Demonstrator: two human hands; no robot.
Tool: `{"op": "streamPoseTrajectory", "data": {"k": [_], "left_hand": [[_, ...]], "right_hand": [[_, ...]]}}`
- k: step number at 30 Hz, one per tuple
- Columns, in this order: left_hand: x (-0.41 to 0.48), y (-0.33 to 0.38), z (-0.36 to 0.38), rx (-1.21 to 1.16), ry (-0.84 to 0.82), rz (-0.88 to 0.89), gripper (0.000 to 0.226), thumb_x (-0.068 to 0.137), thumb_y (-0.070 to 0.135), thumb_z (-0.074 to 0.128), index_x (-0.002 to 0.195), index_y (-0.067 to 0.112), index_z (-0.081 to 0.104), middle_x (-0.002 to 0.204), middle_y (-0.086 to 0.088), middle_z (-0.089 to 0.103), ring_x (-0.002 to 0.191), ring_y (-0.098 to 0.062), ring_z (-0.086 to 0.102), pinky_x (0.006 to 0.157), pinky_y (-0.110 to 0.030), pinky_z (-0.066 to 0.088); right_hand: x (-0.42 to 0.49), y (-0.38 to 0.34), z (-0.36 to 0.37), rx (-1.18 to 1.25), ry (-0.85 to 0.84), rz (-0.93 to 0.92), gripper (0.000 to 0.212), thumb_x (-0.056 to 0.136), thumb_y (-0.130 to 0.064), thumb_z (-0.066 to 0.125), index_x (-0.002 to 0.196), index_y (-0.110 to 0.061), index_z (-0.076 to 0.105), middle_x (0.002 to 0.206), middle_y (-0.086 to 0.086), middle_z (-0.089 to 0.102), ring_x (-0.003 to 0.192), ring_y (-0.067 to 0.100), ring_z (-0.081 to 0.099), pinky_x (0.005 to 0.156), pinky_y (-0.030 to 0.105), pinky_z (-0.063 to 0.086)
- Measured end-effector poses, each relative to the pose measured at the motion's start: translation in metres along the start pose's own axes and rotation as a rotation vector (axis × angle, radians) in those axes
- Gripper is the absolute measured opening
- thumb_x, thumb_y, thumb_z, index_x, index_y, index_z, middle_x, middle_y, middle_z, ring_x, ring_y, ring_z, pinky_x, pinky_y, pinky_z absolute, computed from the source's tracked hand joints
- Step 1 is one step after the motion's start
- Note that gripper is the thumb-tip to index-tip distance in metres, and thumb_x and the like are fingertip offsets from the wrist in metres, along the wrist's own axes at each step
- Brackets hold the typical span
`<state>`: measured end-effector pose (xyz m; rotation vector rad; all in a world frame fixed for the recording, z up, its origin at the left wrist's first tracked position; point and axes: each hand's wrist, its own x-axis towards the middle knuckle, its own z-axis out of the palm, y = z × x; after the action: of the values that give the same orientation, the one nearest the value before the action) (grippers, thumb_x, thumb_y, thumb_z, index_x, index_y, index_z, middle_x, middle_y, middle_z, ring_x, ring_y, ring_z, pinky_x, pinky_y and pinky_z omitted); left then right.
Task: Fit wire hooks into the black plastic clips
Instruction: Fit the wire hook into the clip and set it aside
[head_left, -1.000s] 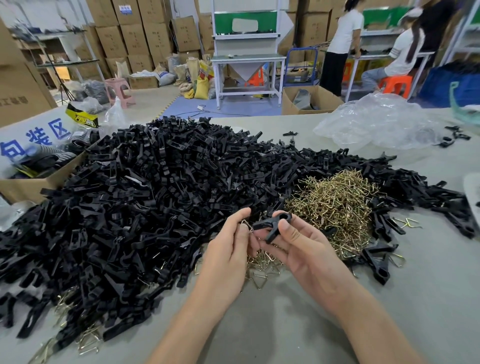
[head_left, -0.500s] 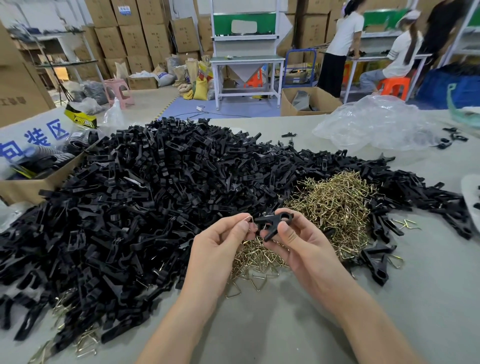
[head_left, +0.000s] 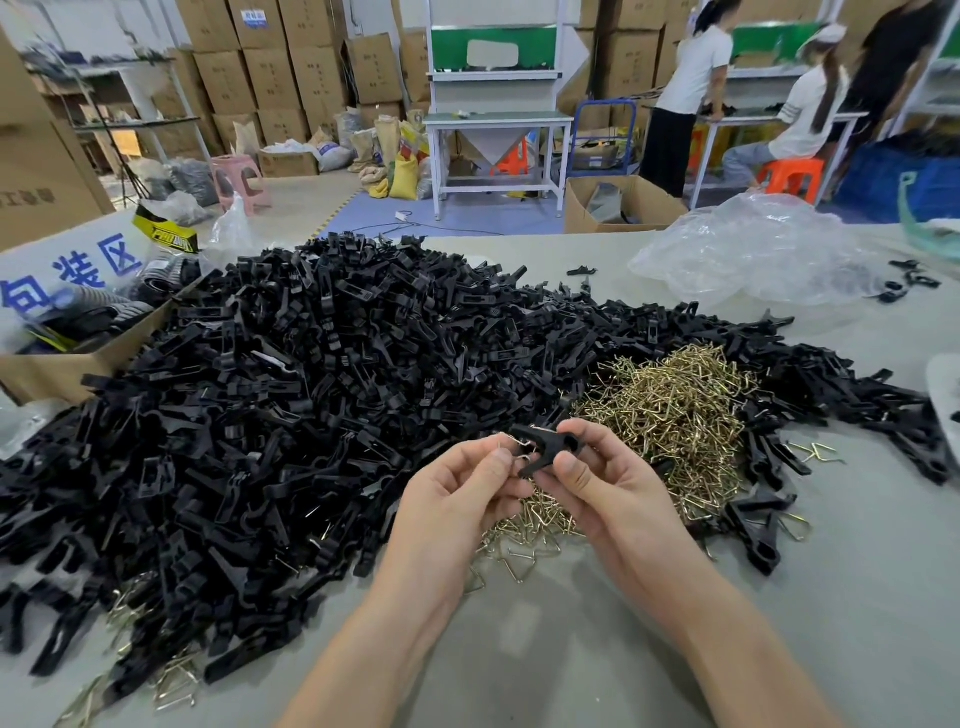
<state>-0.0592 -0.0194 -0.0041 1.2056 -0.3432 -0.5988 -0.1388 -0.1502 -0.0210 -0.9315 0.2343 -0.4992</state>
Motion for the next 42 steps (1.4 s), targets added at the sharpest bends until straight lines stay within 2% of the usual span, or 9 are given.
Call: {"op": "streamPoseTrajectory", "data": {"k": [4, 7, 10, 12, 17, 26, 31, 37, 42], "left_hand": [[-0.001, -0.001, 0.000, 0.051, 0.006, -0.013, 0.015, 0.095, 0.018, 0.063, 0.098, 0.007, 0.073, 0.097, -0.012, 0.077, 0.078, -0.014, 0.068, 0.066, -0.022, 0.054], [-0.002, 0.002, 0.000, 0.042, -0.033, -0.058, 0.017, 0.095, 0.023, 0.063, 0.091, 0.010, 0.073, 0.100, -0.009, 0.076, 0.078, -0.012, 0.066, 0.065, -0.021, 0.053], [-0.003, 0.005, -0.002, -0.010, -0.078, -0.092, 0.015, 0.090, 0.026, 0.066, 0.083, 0.016, 0.074, 0.097, -0.005, 0.075, 0.076, -0.010, 0.065, 0.064, -0.021, 0.054], [-0.004, 0.007, -0.003, -0.023, -0.096, -0.104, 0.014, 0.086, 0.029, 0.068, 0.078, 0.020, 0.075, 0.095, -0.003, 0.074, 0.076, -0.010, 0.065, 0.065, -0.022, 0.054], [-0.003, 0.007, -0.005, -0.061, -0.120, -0.140, 0.013, 0.089, 0.025, 0.067, 0.083, 0.018, 0.075, 0.095, -0.003, 0.073, 0.075, -0.011, 0.064, 0.066, -0.023, 0.054], [-0.003, 0.007, -0.007, -0.118, -0.173, -0.183, 0.016, 0.083, 0.027, 0.071, 0.093, 0.015, 0.074, 0.096, 0.000, 0.074, 0.076, -0.011, 0.063, 0.066, -0.024, 0.053], [-0.003, 0.005, -0.007, -0.146, -0.189, -0.181, 0.011, 0.085, 0.026, 0.070, 0.090, 0.017, 0.075, 0.099, -0.003, 0.074, 0.077, -0.010, 0.063, 0.067, -0.025, 0.053], [-0.004, 0.005, -0.005, -0.151, -0.187, -0.195, 0.014, 0.080, 0.029, 0.073, 0.086, 0.018, 0.077, 0.094, -0.004, 0.072, 0.075, -0.011, 0.063, 0.065, -0.026, 0.052], [-0.001, 0.006, -0.010, -0.212, -0.287, -0.312, 0.022, 0.086, 0.022, 0.069, 0.102, 0.010, 0.076, 0.097, -0.008, 0.073, 0.076, -0.013, 0.064, 0.067, -0.027, 0.054]], "right_hand": [[0.000, 0.000, -0.001, -0.021, -0.026, -0.015, 0.030, 0.075, -0.004, 0.070, 0.105, -0.008, 0.063, 0.093, 0.009, 0.076, 0.091, 0.019, 0.074, 0.080, 0.021, 0.057], [-0.001, 0.000, -0.001, -0.042, -0.028, -0.020, 0.029, 0.075, -0.005, 0.072, 0.102, -0.010, 0.066, 0.095, 0.011, 0.075, 0.091, 0.020, 0.074, 0.081, 0.022, 0.057], [-0.001, 0.000, -0.001, -0.068, -0.033, -0.017, 0.023, 0.074, -0.008, 0.074, 0.093, -0.020, 0.074, 0.096, 0.009, 0.076, 0.092, 0.018, 0.073, 0.081, 0.022, 0.057], [-0.002, 0.000, -0.001, -0.072, -0.039, -0.013, 0.023, 0.074, -0.008, 0.074, 0.094, -0.020, 0.074, 0.098, 0.009, 0.076, 0.093, 0.018, 0.073, 0.081, 0.022, 0.057], [-0.001, 0.001, -0.001, -0.118, -0.038, -0.013, 0.031, 0.075, -0.009, 0.073, 0.105, -0.011, 0.066, 0.100, 0.009, 0.076, 0.093, 0.018, 0.072, 0.081, 0.022, 0.057], [-0.003, -0.001, 0.000, -0.210, -0.048, -0.031, 0.023, 0.075, -0.017, 0.078, 0.095, -0.029, 0.075, 0.103, 0.009, 0.076, 0.099, 0.020, 0.072, 0.086, 0.024, 0.056], [-0.004, -0.001, -0.001, -0.199, -0.054, -0.030, 0.023, 0.078, -0.017, 0.079, 0.097, -0.028, 0.075, 0.104, 0.009, 0.076, 0.098, 0.020, 0.072, 0.085, 0.023, 0.056], [-0.004, 0.000, -0.002, -0.251, -0.085, -0.026, 0.033, 0.069, -0.034, 0.085, 0.100, -0.030, 0.073, 0.105, 0.009, 0.075, 0.096, 0.019, 0.071, 0.086, 0.025, 0.055], [-0.003, 0.000, -0.005, -0.237, -0.134, -0.027, 0.047, 0.065, -0.044, 0.093, 0.105, -0.028, 0.073, 0.108, 0.008, 0.074, 0.101, 0.020, 0.069, 0.089, 0.025, 0.054]]}}
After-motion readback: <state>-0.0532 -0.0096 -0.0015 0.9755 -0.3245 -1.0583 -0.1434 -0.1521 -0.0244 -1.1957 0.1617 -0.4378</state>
